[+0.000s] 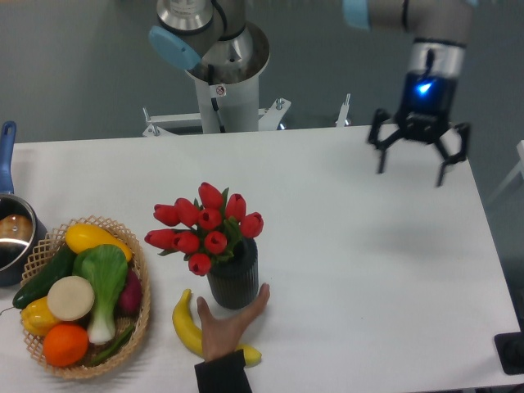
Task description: Insert the flowers into the vase
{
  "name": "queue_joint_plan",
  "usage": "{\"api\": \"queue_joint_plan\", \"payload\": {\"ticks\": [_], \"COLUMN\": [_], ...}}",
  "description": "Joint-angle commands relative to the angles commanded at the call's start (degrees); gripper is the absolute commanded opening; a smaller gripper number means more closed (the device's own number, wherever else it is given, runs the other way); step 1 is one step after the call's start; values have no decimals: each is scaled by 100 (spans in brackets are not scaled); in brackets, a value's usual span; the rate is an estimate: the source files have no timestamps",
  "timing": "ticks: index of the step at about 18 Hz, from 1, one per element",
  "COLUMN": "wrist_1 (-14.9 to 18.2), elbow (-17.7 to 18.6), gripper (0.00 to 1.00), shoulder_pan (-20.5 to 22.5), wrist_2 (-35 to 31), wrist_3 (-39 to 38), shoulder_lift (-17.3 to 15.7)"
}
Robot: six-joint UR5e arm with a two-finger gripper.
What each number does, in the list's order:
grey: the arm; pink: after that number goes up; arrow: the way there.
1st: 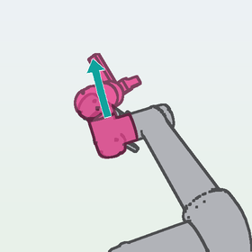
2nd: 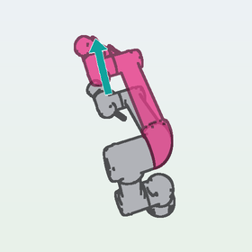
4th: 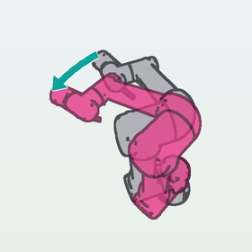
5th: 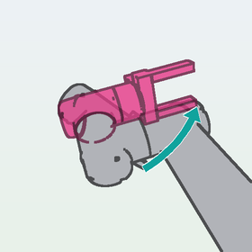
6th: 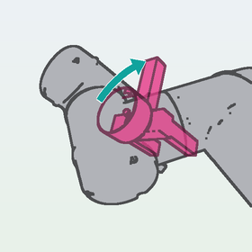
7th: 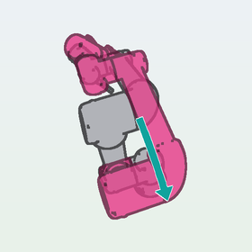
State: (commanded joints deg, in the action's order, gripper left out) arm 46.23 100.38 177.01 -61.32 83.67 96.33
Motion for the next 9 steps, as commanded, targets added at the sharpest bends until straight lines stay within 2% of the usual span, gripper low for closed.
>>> {"api": "queue_joint_plan", "payload": {"ticks": [3, 6, 9], "wrist_1": [280, 1026, 1449], "elbow": [-220, -440, -555], "gripper": [100, 100, 100], "shoulder_pan": [79, 237, 448], "wrist_2": [-573, -846, -1180], "wrist_3": [377, 982, 1765], "shoulder_lift": [-70, -228, -343]}}
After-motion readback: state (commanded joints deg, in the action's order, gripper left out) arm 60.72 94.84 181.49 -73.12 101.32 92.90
